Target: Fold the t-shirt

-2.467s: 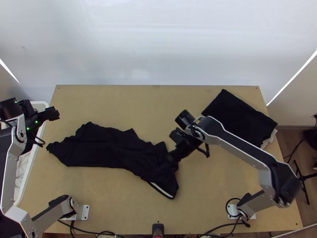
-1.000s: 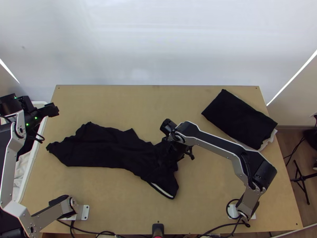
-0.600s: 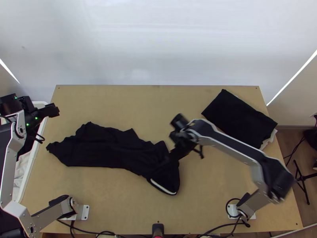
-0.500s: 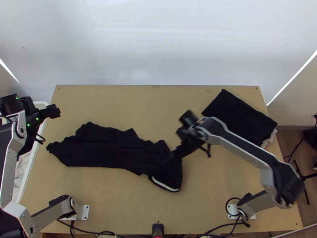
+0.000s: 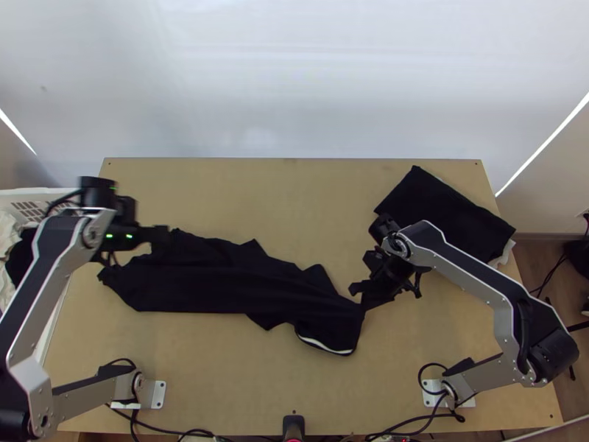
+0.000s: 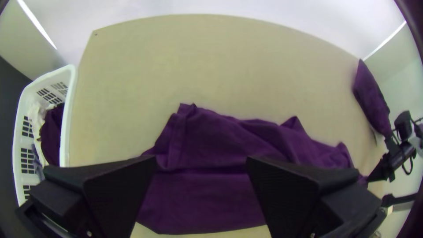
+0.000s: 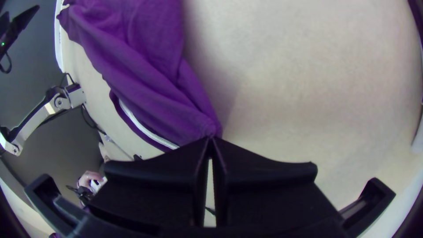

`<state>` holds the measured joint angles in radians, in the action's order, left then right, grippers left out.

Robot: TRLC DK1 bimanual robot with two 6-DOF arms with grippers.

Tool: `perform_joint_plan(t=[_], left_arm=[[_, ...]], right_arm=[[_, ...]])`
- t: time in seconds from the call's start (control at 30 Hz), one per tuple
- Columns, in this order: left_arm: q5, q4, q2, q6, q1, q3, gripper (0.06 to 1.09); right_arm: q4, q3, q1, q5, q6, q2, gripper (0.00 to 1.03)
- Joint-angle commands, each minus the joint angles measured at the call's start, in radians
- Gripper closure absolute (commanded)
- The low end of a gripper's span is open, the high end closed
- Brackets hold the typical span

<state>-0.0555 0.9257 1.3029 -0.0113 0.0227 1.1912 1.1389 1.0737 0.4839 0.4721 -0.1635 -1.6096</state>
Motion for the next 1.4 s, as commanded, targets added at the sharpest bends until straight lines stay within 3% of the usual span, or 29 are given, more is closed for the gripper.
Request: perform_joint_plan(t=[0.0,0.1,0.3,0.53,0.6,0.73,0.83,0.9,1.23,1.37], left_arm=[[0.003,0.065,0.113,0.062,0.117,-0.016,0.10],[0.005,0.010,0.160,0.096,0.106,-0.027,0.10],[0.169,-0.226,0.233,0.203,0.059,-0.090,0.11],[0.178,-0.261,0.285,0.294,-0.017,-0.116,0.12],[0.178,-0.254,0.283,0.315,-0.015,-0.127,0.29],[0.177,-0.272,0.274,0.320,-0.010,-0.134,0.81],[0.171,-0.255,0.256,0.349,0.011,-0.145,0.84],[0.167,-0.257,0.251,0.359,0.020,-0.150,1.03],[0.164,-0.298,0.222,0.386,0.005,-0.165,1.04],[0.137,-0.300,0.176,0.370,-0.033,-0.079,1.04]], right_arm=[[0.025,0.000,-0.042,0.005,0.001,-0.012,1.00],[0.024,0.032,-0.048,0.005,0.005,-0.006,1.00],[0.015,0.095,-0.061,0.005,0.036,0.037,1.00],[0.005,0.143,-0.059,0.007,0.041,0.065,1.00],[0.002,0.147,-0.061,0.007,0.041,0.062,1.00],[0.002,0.154,-0.064,0.007,0.041,0.053,1.00],[0.002,0.160,-0.067,0.007,0.041,0.048,1.00],[0.002,0.161,-0.071,0.007,0.041,0.048,1.00],[0.002,0.161,-0.076,0.007,0.041,0.048,1.00],[0.002,0.158,-0.076,0.007,0.042,0.048,1.00]])
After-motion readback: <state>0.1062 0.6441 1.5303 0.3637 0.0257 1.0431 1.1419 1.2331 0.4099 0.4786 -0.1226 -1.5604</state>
